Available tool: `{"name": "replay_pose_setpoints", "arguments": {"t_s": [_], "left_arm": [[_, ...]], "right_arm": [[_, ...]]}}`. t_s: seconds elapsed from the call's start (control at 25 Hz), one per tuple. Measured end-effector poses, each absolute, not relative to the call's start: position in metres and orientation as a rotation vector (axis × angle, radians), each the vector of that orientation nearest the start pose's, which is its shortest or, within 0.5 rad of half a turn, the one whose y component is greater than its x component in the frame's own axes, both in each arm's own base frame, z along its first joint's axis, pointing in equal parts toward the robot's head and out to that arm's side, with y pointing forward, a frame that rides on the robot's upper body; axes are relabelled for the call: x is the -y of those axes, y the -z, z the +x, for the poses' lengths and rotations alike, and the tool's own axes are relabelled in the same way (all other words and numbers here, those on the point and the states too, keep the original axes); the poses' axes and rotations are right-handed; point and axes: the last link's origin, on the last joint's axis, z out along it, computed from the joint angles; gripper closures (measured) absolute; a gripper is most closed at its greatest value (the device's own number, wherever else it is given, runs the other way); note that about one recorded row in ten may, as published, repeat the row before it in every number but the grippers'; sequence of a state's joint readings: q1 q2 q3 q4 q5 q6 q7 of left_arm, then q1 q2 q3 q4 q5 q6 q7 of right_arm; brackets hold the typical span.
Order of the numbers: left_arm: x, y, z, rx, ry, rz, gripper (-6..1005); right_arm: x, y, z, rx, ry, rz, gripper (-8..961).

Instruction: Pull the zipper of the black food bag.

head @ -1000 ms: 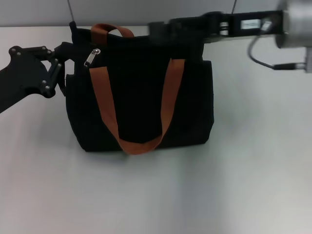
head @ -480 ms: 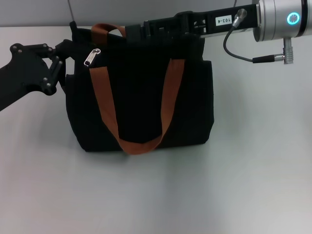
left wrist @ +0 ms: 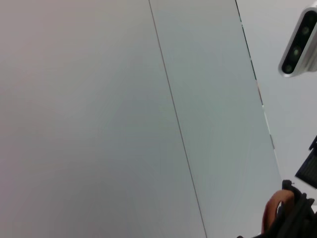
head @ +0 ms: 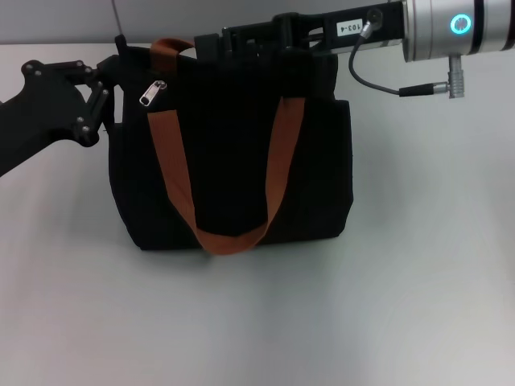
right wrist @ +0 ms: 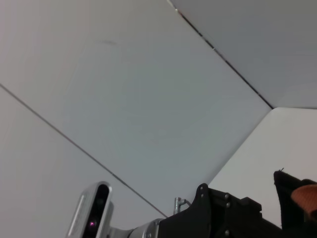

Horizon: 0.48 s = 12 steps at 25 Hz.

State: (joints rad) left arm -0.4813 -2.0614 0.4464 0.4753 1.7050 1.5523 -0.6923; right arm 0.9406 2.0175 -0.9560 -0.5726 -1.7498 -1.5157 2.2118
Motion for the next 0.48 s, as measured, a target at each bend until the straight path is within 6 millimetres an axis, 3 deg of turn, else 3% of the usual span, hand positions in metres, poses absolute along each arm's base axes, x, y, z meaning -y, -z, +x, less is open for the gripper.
{"name": "replay_pose_setpoints", "arguments": {"t_s": [0.36,0.48], "left_arm": [[-0.335,-0.036,-0.279,0.046,0.851,-2.219,956],[-0.335,-0.037,-0.279,0.045,0.851,-2.219,955]], "right_arm": [[-0.407,0.028,0.082,-1.361,-0.732,-2.896,207],[-0.409,0.034,0.079,-1.383,-0.676,-2.885,359]]}}
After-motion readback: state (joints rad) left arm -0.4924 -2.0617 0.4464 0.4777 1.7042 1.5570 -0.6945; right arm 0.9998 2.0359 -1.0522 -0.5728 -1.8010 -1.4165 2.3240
